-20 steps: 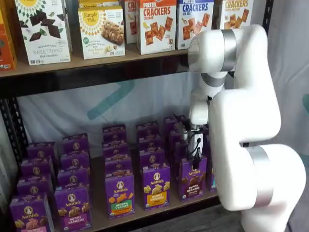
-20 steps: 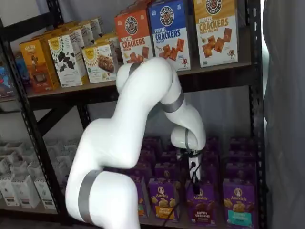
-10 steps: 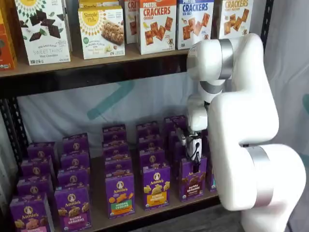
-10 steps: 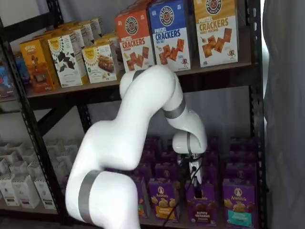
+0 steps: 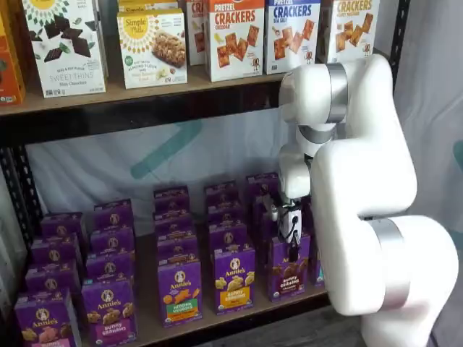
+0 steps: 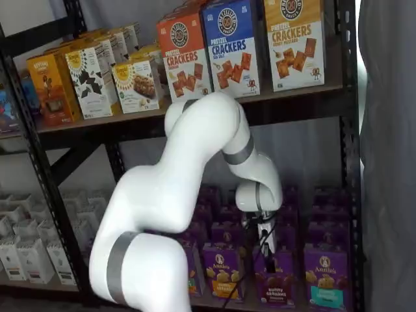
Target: Pick up the purple box with a brown patch in the center, on the bottom shelf, the fifth box from the left
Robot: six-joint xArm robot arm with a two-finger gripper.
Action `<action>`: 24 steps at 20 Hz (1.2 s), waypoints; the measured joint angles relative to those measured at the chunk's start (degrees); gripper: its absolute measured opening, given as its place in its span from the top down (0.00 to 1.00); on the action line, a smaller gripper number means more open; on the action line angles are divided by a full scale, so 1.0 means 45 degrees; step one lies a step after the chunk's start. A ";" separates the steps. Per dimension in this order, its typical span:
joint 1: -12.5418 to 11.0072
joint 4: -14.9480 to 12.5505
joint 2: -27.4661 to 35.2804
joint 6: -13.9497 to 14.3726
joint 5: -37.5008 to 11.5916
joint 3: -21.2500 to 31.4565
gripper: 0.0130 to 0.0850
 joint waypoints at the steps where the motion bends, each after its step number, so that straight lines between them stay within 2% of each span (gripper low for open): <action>1: 0.0009 0.0003 0.0014 0.0004 0.0024 -0.0019 0.00; 4: 0.0033 0.0060 0.0035 -0.0021 0.0127 -0.0075 0.06; 6: 0.0052 0.0082 0.0034 -0.0021 0.0155 -0.0086 0.17; 9: 0.0058 0.0002 0.0018 0.0057 0.0129 -0.0062 0.22; 11: 0.0059 -0.0077 0.0006 0.0127 0.0109 -0.0038 0.33; 18: 0.0042 -0.0105 -0.0038 0.0139 0.0028 0.0042 0.33; 20: 0.0042 -0.0103 -0.0055 0.0137 0.0041 0.0056 0.44; 23: 0.0042 -0.0114 -0.0078 0.0145 0.0038 0.0090 0.50; 24: 0.0041 -0.0123 -0.0086 0.0155 0.0038 0.0103 0.56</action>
